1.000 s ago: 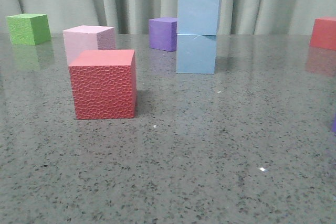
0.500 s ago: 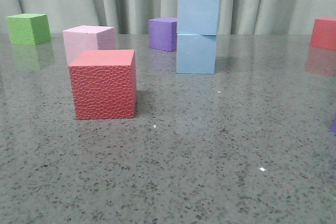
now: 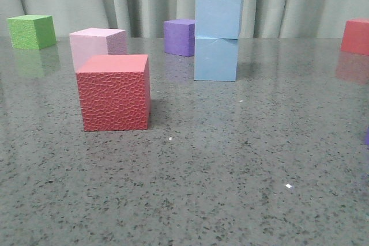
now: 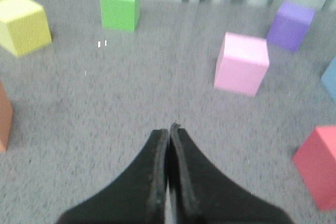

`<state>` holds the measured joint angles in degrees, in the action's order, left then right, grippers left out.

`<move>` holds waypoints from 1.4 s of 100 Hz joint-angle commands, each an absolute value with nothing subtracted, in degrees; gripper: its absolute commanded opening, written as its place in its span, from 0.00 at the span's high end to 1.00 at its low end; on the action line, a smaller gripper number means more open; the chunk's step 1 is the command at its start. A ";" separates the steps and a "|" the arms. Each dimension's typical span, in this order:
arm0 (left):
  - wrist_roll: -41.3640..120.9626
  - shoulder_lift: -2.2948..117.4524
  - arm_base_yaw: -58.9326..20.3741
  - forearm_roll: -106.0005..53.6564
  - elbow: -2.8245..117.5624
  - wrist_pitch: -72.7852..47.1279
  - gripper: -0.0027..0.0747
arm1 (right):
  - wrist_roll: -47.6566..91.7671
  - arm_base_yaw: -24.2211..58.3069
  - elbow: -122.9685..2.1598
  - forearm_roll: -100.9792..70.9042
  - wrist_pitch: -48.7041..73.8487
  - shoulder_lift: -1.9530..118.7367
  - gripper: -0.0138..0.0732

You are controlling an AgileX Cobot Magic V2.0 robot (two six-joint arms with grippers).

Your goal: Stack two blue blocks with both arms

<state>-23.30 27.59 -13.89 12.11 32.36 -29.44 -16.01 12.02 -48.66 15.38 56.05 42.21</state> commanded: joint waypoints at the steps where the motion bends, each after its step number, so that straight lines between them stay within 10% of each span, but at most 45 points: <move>1: -22.48 25.30 -12.06 11.24 30.47 -18.82 0.99 | -15.50 11.64 -50.15 16.35 53.22 42.03 0.92; 140: -11.21 -2.25 -6.91 7.90 -1.69 1.73 0.99 | -15.50 11.64 -50.15 16.35 53.27 42.03 0.92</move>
<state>-11.20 -0.26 -7.10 7.88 -0.13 -3.76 -16.01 12.02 -48.66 15.28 56.05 42.21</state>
